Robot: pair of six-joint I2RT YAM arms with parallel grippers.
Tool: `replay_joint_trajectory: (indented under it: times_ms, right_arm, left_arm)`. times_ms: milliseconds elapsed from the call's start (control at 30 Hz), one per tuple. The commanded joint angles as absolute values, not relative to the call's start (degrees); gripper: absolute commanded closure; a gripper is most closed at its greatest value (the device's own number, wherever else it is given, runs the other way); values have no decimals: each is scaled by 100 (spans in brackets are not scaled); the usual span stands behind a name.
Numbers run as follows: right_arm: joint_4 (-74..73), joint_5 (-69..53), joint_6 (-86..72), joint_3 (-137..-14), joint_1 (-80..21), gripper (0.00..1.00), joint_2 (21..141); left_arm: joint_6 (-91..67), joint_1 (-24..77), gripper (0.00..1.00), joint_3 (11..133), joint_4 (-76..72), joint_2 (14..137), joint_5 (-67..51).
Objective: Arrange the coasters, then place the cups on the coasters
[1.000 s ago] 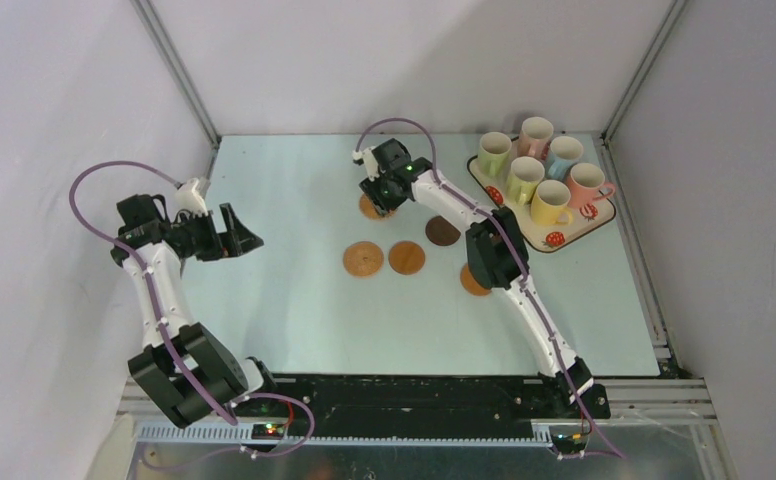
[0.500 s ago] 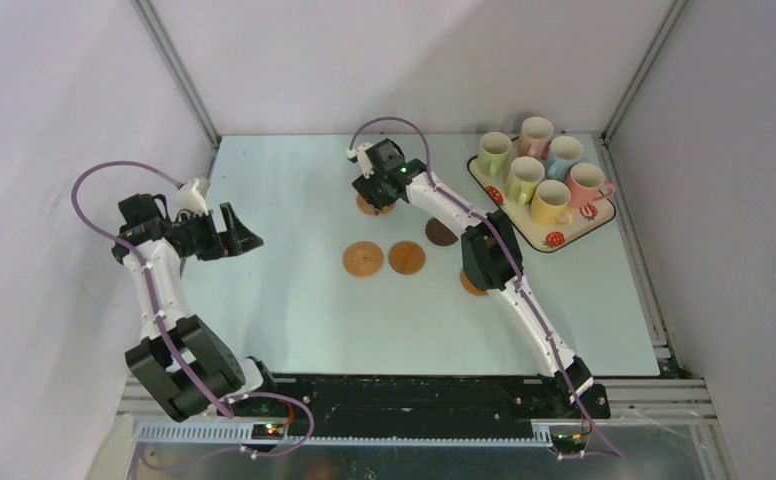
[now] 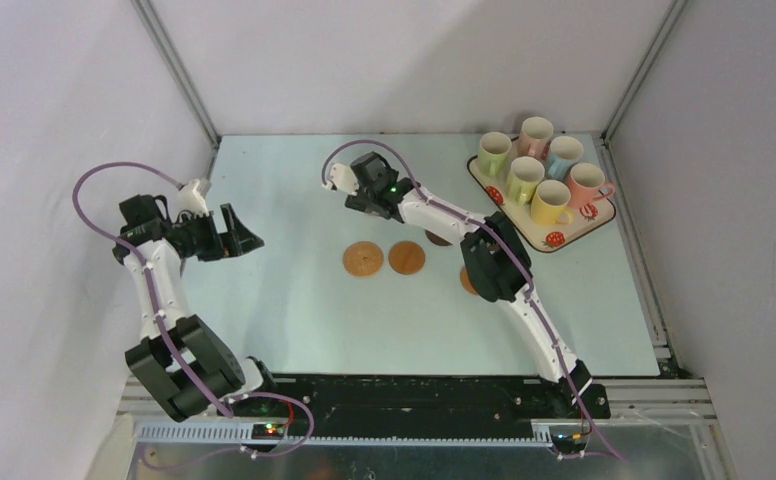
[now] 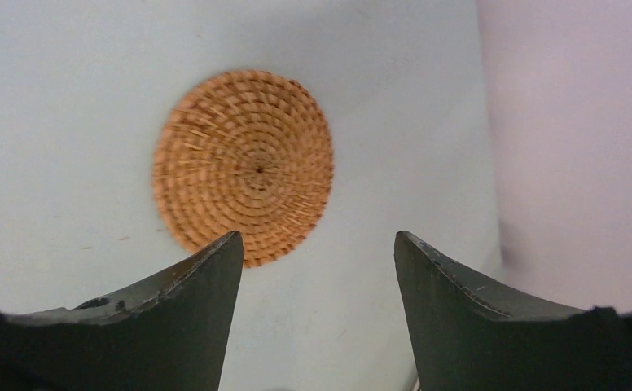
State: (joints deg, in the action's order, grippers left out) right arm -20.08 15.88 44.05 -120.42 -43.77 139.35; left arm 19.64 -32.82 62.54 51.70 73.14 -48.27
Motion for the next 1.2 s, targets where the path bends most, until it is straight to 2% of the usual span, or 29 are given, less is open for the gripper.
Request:
replay_joint_trajectory:
  times_ms: [0,600,1167]
  right_arm:
    - [-1528,1823,4928,-12053,-4202,27,14085]
    - [-1775,1397,4827,-11947,-4267,26,14187]
    - [-1016,2165,5248,-12384,-4223,26,14831]
  left_arm:
    - [2130,-3331,2,6216,5111,7321,-4998]
    - [2141,-3325,2,6224,5123,7374,-4997]
    - [2138,-3331,2,6232,5131,7378,-4999]
